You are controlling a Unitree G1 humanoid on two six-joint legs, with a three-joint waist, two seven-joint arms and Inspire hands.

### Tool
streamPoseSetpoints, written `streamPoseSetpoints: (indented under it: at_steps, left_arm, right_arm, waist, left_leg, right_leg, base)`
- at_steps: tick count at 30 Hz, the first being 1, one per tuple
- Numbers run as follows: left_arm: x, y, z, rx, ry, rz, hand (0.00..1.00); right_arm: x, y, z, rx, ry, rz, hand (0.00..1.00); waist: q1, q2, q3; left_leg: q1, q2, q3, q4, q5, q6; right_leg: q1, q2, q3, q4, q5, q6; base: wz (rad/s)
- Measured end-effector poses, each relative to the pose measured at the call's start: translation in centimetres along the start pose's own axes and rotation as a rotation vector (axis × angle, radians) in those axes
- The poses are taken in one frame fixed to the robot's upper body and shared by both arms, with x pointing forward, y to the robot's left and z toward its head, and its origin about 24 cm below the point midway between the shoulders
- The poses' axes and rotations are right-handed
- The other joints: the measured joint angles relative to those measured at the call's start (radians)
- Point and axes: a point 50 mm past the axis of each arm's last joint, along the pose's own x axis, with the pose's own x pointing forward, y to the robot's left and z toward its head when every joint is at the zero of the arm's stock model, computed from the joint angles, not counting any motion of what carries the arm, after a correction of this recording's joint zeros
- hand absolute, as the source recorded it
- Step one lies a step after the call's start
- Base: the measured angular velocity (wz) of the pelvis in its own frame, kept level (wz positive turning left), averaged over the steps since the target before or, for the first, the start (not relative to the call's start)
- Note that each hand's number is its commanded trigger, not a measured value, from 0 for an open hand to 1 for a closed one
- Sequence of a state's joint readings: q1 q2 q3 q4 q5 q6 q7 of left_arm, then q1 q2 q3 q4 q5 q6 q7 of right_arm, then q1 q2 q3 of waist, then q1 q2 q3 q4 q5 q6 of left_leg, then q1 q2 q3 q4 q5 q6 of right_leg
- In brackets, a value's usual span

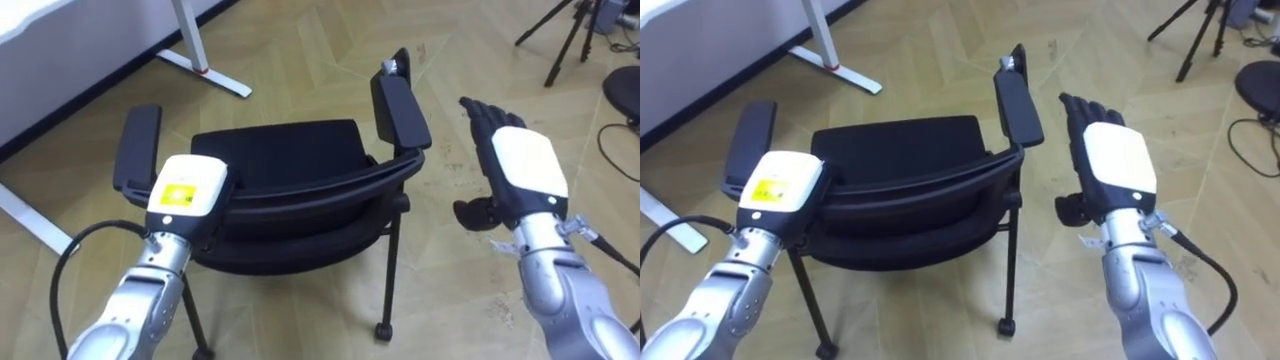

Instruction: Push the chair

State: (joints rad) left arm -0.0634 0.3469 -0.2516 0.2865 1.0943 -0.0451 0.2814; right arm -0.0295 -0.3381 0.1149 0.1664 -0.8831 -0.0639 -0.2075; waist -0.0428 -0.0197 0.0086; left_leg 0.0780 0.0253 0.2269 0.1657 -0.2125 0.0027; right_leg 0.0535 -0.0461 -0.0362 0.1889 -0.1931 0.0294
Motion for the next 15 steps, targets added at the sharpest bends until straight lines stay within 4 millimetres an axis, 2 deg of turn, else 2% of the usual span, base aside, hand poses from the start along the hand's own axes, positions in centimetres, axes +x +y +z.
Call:
streamPoseSetpoints:
  at_steps: [3,7,15]
  left_arm:
    - [0.2,0.1,0.1,0.003,-0.011,0.001,1.00]
    - [0.5,0.4,0.3,0.013,-0.033,0.001,1.00]
    - [0.8,0.5,0.8,0.021,-0.064,0.001,1.00]
  right_arm:
    - [0.0,0.3,0.3,-0.027,-0.026,0.050,0.00]
    - [0.1,-0.4,0.9,-0.048,-0.064,0.045,0.00]
    - [0.0,-0.1,3.0,-0.089,-0.180,0.119,0.00]
  waist:
    - [0.006,-0.004,0.0023]
    - [0.015,-0.009,0.0052]
    - [0.024,-0.014,0.0043]
  left_leg:
    - [-0.001,0.000,-0.005,0.000,0.000,0.000]
    - [-0.004,0.000,-0.012,0.000,0.000,0.000]
    - [-0.008,0.000,-0.023,0.001,0.000,0.000]
  right_leg:
    - [0.000,0.000,-0.003,0.000,0.000,0.000]
    - [0.000,0.000,-0.008,-0.002,0.000,0.000]
    - [0.002,-0.001,-0.024,-0.002,0.000,0.000]
  base:
    - [0.03]
    - [0.03]
    - [0.04]
